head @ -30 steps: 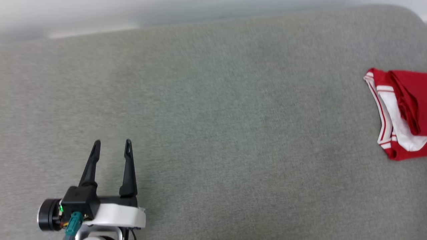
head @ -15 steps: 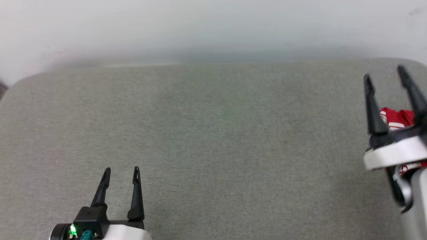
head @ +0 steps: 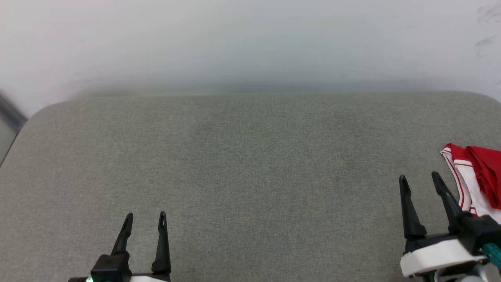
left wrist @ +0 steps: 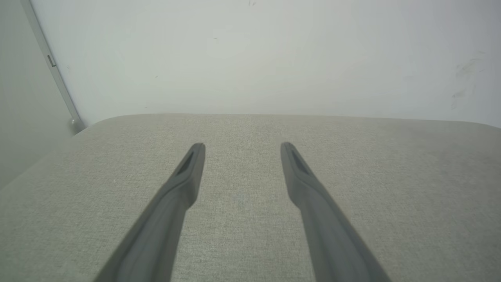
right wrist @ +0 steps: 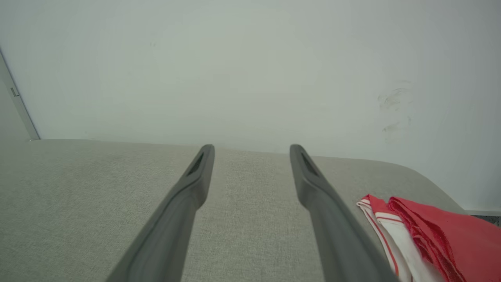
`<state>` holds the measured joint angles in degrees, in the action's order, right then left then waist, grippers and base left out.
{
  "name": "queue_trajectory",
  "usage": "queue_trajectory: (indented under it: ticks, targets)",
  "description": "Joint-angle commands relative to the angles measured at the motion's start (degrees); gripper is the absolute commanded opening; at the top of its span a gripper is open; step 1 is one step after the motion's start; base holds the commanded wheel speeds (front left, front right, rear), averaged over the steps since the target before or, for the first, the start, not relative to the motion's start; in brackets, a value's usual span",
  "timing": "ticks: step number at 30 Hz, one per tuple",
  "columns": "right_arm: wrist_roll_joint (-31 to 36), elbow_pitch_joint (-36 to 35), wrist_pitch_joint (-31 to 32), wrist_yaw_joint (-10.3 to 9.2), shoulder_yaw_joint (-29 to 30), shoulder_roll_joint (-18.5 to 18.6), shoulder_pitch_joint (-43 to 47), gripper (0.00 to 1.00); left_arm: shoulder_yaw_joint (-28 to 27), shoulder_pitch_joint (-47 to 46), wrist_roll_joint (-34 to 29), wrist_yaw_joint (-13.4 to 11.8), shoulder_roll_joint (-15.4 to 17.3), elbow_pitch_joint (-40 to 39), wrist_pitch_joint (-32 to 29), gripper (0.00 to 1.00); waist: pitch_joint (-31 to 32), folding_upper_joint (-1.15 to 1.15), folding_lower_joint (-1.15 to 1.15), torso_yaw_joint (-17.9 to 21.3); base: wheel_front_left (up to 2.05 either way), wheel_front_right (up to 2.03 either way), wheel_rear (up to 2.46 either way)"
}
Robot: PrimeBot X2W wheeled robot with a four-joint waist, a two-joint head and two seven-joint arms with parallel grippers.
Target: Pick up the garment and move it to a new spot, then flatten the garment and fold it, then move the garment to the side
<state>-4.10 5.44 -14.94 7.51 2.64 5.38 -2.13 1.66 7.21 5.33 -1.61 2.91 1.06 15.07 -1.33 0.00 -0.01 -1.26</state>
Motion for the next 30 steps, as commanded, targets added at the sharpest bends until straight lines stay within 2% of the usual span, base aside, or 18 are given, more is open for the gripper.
queue_trajectory:
  ticks: [1,14,30]
  targets:
    - [-0.28,-0.57,-0.26,-0.04,0.57,-0.62,1.63,1.00,0.14,0.87,0.29,-0.30,-0.04,0.20,0.13,1.00,0.52,0.00,0.01,0.08,0.00,0.00,0.00]
    - [-1.12,-6.47,-0.23,-0.04,1.74,-2.59,9.49,1.00,-0.05,2.21,0.97,0.56,-0.04,1.03,0.13,1.00,2.67,0.00,0.01,0.57,0.00,0.00,0.00]
    - [-3.63,-7.26,-0.24,-0.03,1.28,-2.63,12.23,1.00,-0.97,2.52,-0.42,1.06,-0.04,1.89,0.13,1.00,3.44,0.00,0.01,0.59,0.00,0.00,0.00]
